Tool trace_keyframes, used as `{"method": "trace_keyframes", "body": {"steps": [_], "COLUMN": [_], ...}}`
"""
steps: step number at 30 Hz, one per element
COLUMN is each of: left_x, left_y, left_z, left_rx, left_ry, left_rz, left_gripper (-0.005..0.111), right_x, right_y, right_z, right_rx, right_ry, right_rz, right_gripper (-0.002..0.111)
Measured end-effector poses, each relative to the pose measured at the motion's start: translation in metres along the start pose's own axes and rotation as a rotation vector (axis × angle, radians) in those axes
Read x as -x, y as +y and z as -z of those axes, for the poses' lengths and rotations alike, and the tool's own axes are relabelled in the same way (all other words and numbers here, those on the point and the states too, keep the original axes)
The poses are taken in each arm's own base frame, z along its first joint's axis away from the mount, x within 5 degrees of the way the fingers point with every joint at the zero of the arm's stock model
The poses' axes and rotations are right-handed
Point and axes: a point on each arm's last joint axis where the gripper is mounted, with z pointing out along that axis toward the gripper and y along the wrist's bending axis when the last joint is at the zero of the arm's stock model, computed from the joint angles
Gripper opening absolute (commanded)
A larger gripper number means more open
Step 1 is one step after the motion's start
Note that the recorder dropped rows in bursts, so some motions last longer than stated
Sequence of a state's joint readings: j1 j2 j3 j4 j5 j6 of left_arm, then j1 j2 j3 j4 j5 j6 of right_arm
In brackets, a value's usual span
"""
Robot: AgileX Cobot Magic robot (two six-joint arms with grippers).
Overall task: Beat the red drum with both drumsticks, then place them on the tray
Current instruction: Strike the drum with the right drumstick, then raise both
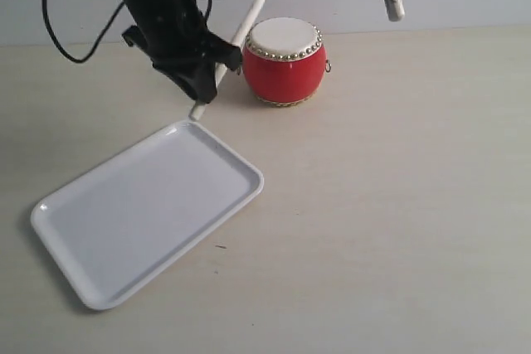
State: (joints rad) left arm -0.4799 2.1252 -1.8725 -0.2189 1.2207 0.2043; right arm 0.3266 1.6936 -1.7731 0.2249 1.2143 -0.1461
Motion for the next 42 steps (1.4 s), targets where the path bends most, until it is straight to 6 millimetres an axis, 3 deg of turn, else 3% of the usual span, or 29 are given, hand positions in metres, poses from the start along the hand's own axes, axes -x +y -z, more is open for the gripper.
{"method": "trace_keyframes", "body": {"steps": [3, 6, 12, 15, 18, 28, 36, 37, 40, 42], "left_x": [-0.003, -0.007, -0.017, -0.024, -0.026, -0.026, -0.026, -0.026, -0.026, -0.026], "left_y": [-0.007, -0.014, -0.024, -0.029, -0.031, -0.031, -0.031, -0.031, -0.030, -0.030], "left_z": [0.035, 0.066, 0.110, 0.130, 0.137, 0.137, 0.137, 0.137, 0.137, 0.137], "left_rx": [0.015, 0.028, 0.044, 0.052, 0.054, 0.054, 0.056, 0.056, 0.058, 0.058], "left_ry": [-0.073, -0.138, -0.233, -0.279, -0.295, -0.295, -0.294, -0.294, -0.294, -0.294], "left_rz": [-0.018, -0.033, -0.054, -0.063, -0.067, -0.067, -0.067, -0.067, -0.067, -0.067], "left_gripper": [0.000, 0.000, 0.000, 0.000, 0.000, 0.000, 0.000, 0.000, 0.000, 0.000], "right_x": [0.001, 0.003, -0.005, -0.023, -0.035, -0.037, -0.016, -0.017, -0.031, -0.037], "right_y": [-0.002, -0.008, -0.025, -0.037, -0.042, -0.042, -0.038, -0.039, -0.044, -0.046], "right_z": [-0.010, -0.039, -0.121, -0.183, -0.212, -0.214, -0.184, -0.188, -0.226, -0.237], "right_rx": [0.001, 0.005, 0.019, 0.036, 0.040, 0.041, 0.019, 0.020, 0.040, 0.041], "right_ry": [0.019, 0.074, 0.250, 0.401, 0.473, 0.482, 0.316, 0.316, 0.388, 0.424], "right_rz": [-0.005, -0.019, -0.060, -0.095, -0.110, -0.112, -0.093, -0.096, -0.129, -0.134], "right_gripper": [0.000, 0.000, 0.000, 0.000, 0.000, 0.000, 0.000, 0.000, 0.000, 0.000]}}
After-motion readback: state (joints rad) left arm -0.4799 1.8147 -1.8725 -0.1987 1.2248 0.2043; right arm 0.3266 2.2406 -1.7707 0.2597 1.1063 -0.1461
